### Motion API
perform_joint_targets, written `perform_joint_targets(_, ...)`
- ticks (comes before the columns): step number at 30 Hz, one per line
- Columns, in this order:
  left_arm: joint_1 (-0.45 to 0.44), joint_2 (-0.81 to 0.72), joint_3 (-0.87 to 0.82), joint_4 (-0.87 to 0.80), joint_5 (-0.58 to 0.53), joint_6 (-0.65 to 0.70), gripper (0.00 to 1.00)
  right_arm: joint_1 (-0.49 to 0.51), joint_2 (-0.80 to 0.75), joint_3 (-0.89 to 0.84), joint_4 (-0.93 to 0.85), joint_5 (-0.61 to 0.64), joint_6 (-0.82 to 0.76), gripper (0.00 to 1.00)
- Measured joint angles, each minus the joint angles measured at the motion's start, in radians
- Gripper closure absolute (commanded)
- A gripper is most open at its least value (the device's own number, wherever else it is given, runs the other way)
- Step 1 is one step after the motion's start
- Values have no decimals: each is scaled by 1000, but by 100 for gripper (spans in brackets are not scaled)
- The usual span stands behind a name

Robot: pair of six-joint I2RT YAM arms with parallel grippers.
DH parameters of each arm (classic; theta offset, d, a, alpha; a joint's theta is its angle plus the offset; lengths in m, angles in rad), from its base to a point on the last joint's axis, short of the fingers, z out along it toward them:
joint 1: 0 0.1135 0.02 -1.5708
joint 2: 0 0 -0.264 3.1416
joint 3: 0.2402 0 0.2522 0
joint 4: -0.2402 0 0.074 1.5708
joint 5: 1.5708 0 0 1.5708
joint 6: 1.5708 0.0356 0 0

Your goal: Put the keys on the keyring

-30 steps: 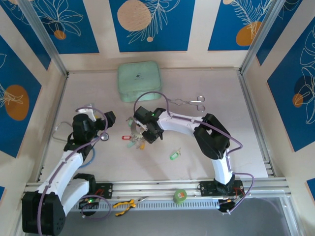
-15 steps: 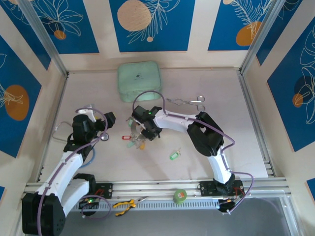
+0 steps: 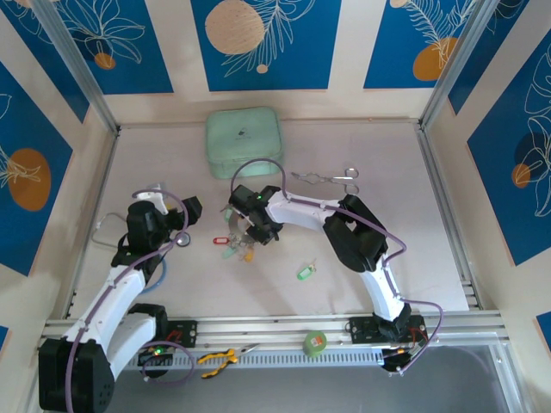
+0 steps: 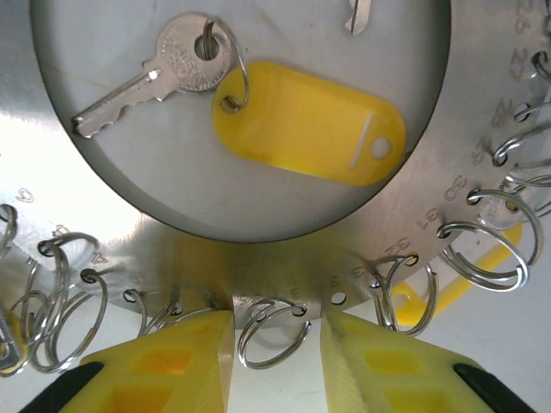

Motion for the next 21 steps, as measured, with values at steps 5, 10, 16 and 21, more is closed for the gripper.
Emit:
perform_joint_targets(5, 0, -8, -2, 0, -1, 0, 4, -1, 12, 16, -15, 8, 0, 71)
perform_joint_targets(10, 0, -12, -3, 0, -4, 0, 4, -1, 21, 31, -32, 39, -1, 76)
perform_joint_targets(16, 0, -12, -3, 0, -7, 0, 4, 0, 28, 35, -45, 75, -1, 80)
perform_joint_targets(21, 0, -12, -3, 0, -8, 0, 4, 2, 28, 35, -48, 88, -1, 81)
